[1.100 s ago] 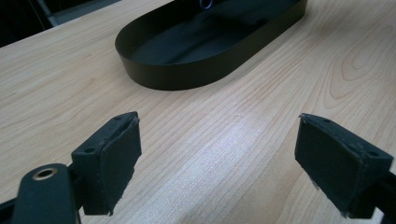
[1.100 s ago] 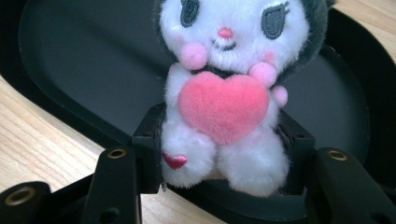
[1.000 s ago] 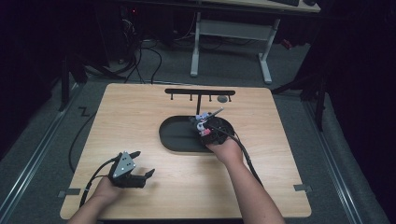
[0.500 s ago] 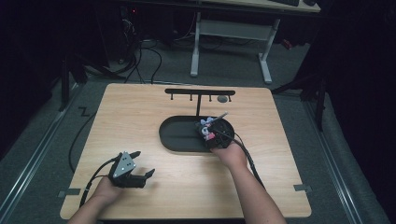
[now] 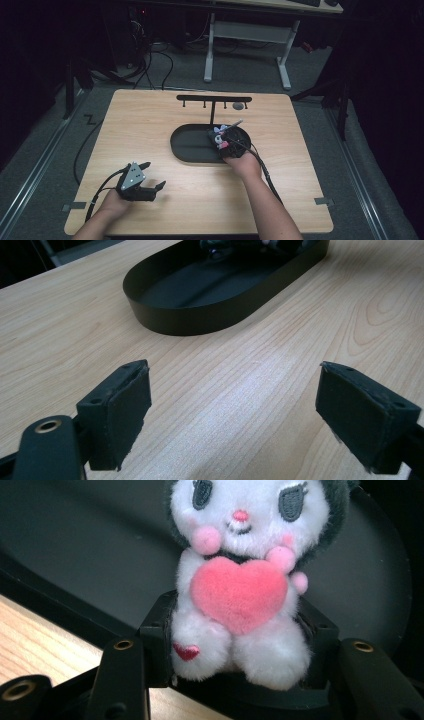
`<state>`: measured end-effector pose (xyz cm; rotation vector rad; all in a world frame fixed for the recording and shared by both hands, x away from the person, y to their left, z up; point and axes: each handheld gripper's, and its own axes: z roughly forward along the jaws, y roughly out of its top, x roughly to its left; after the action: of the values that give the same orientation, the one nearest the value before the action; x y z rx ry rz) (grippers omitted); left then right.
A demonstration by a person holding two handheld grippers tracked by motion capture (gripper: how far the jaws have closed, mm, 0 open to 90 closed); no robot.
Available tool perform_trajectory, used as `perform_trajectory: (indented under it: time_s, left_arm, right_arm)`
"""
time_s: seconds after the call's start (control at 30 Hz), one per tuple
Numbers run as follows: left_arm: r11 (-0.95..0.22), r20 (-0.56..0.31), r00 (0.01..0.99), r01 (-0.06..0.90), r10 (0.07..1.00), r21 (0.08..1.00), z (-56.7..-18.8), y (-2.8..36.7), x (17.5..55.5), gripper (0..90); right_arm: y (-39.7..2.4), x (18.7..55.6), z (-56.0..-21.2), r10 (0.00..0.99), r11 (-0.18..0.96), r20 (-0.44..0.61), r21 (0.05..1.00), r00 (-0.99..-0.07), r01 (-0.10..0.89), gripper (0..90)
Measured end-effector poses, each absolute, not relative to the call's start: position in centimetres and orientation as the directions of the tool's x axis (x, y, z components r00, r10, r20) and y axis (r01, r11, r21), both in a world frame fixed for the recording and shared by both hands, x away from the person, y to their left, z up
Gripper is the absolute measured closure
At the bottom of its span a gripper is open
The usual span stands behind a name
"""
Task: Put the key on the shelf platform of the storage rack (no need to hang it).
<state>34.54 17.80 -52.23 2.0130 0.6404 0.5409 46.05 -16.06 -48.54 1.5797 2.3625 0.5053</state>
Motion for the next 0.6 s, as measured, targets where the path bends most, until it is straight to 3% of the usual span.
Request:
perform_trajectory:
  time_s: [0.3, 0.6]
  left_arm:
    - [-0.438, 0.119, 0.768, 0.224, 0.629, 0.871, -52.24, 17.81, 34.54, 15.4]
    - [-0.436, 0.117, 0.768, 0.225, 0.629, 0.871, -52.23, 17.83, 34.56, 15.4]
  right_arm:
    - [-15.68, 46.25, -48.97, 0.928, 0.341, -0.009, 0.422, -0.372, 0.840, 44.1]
    - [-15.72, 46.33, -48.60, 0.935, 0.316, 0.012, 0.425, -0.355, 0.848, 33.4]
